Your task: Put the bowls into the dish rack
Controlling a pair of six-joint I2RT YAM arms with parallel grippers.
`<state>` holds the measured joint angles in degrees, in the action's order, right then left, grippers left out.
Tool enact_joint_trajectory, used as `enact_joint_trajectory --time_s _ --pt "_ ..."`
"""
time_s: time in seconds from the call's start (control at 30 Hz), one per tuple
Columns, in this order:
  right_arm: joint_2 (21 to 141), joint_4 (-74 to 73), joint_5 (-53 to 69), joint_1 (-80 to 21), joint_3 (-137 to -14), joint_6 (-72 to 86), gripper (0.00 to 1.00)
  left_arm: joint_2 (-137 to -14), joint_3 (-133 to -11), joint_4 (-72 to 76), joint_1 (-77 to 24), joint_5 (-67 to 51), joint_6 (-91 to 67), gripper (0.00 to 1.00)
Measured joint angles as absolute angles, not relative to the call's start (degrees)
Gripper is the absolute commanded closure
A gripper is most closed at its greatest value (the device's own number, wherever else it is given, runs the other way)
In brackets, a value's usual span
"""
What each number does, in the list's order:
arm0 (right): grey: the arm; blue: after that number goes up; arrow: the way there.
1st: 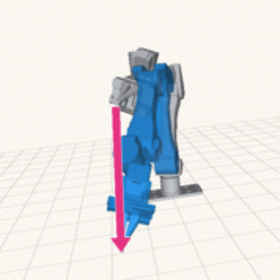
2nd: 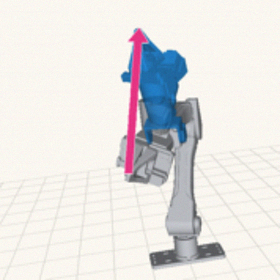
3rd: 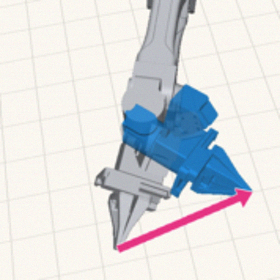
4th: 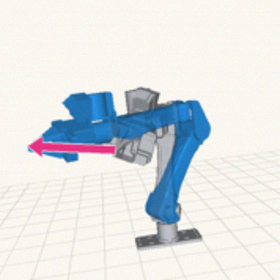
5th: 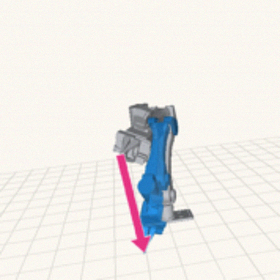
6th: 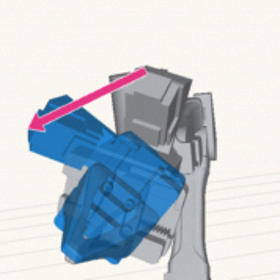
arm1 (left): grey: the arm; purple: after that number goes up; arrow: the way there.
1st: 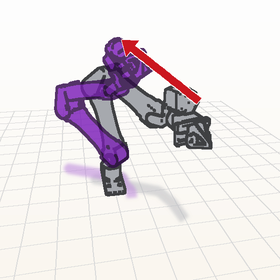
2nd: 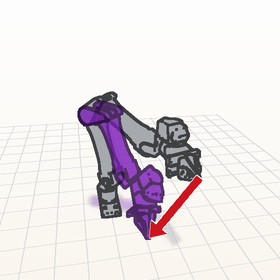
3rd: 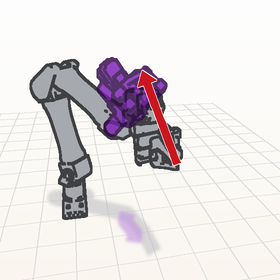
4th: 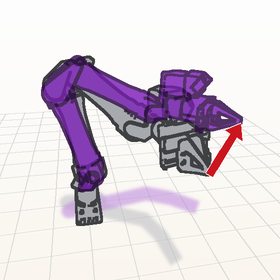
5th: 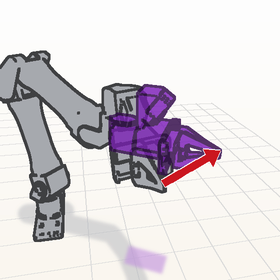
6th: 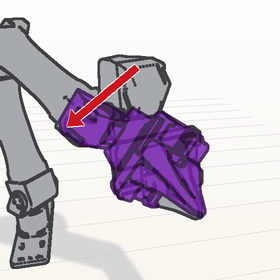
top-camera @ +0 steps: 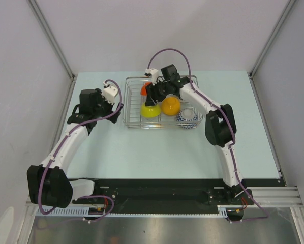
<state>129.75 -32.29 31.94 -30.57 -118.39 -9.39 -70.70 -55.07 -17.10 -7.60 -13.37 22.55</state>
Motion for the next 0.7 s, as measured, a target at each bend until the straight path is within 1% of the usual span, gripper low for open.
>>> enact_joint_trajectory --time_s 0.13,0.23,0.27,0.37,0.7 --pt "128.3 -32.6 32.3 -30.0 -116.7 -9.1 0.47 -70.7 -55.1 -17.1 -7.6 -13.7 22.5 0.0" --pt "127.6 -33.0 32.5 -29.5 -116.0 -9.0 0.41 -70.7 -55.1 -17.1 -7.6 -13.7 22.5 0.0" --pt "127.6 -33.1 32.6 -29.4 -116.0 -9.0 0.37 -70.7 -55.1 -17.1 -7.6 -13.7 22.5 0.0" --pt "127.6 -33.2 32.6 -29.4 -116.0 -9.1 0.33 -70.7 -55.1 -17.1 -7.6 -13.7 22.5 0.0" --pt "127.4 -33.8 31.9 -29.5 -116.0 -9.5 0.28 -70.7 -55.0 -17.1 -7.6 -13.7 22.5 0.0"
